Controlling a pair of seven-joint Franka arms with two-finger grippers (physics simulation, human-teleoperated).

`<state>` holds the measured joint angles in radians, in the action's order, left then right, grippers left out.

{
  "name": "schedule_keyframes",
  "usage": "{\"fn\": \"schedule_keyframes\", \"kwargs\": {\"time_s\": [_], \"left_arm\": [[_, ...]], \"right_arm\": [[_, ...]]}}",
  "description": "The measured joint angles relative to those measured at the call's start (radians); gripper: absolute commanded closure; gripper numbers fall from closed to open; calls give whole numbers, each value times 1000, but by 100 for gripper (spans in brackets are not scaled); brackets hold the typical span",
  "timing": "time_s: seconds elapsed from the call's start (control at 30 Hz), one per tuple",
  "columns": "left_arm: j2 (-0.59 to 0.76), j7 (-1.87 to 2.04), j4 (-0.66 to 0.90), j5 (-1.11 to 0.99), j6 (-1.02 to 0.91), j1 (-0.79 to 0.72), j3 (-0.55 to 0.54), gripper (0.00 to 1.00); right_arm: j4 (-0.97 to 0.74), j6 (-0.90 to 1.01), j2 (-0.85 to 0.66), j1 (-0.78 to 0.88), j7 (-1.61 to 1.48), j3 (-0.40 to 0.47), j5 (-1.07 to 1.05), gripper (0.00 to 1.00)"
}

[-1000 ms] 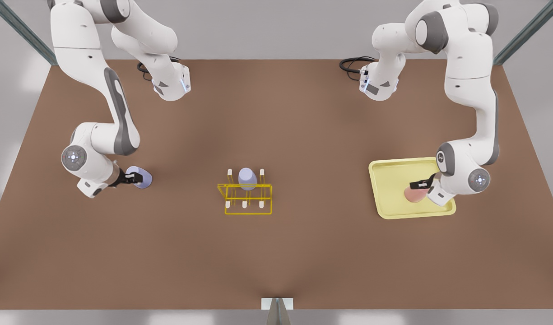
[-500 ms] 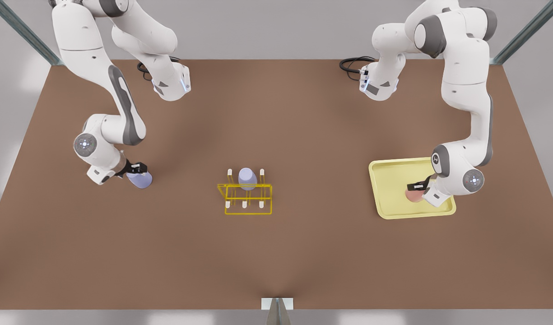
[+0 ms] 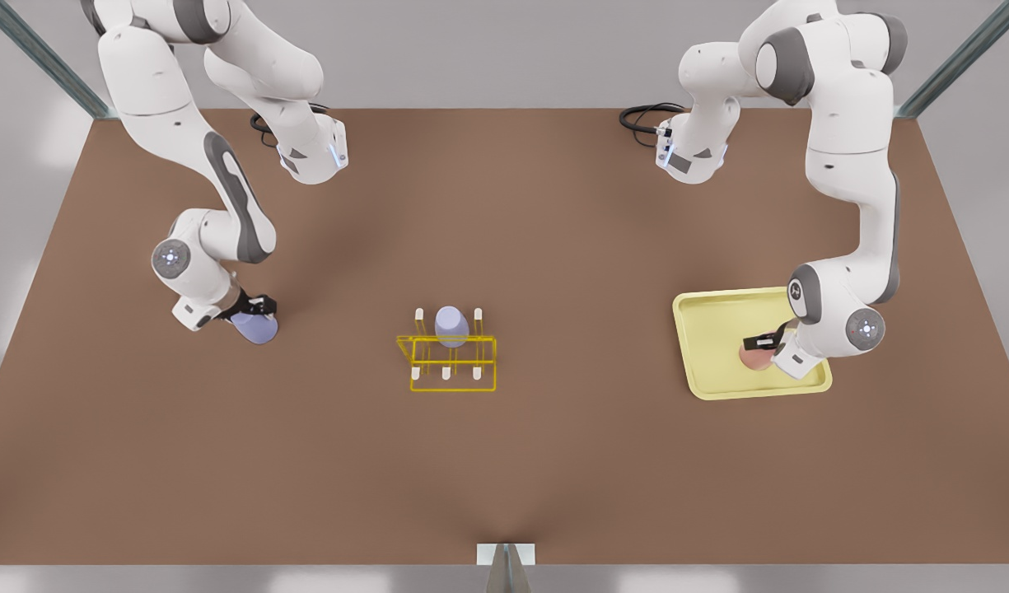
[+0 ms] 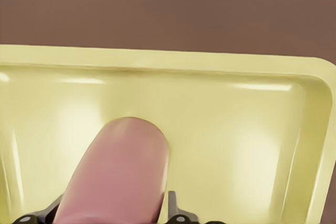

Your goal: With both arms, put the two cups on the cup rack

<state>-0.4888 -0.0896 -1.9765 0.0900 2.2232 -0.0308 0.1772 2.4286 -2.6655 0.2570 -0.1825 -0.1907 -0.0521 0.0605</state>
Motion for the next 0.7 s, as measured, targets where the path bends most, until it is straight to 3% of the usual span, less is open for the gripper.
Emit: {"fn": "schedule_keyframes", "kwargs": {"time_s": [0.17, 0.23, 0.3, 0.37, 0.6, 0.7], "left_arm": [[-13, -2, 11, 0, 24, 0, -1, 10], [-15, -3, 12, 0, 32, 0, -3, 10], [-18, -3, 13, 1, 38, 0, -4, 11], [-21, -3, 13, 0, 42, 0, -4, 18], [-10, 0, 16, -2, 46, -1, -5, 18], [6, 2, 15, 0, 33, -5, -7, 18]], "right_arm": [[0, -33, 13, 0, -3, 0, 0, 1], [0, -40, 13, 0, -4, 0, -1, 14], [0, -46, 13, 0, -7, 0, -2, 14], [-1, -49, 9, 0, -8, -1, -2, 14], [-27, -51, 0, 3, -11, -11, -1, 14], [-126, 8, -12, 10, -11, -53, -31, 14]]}}
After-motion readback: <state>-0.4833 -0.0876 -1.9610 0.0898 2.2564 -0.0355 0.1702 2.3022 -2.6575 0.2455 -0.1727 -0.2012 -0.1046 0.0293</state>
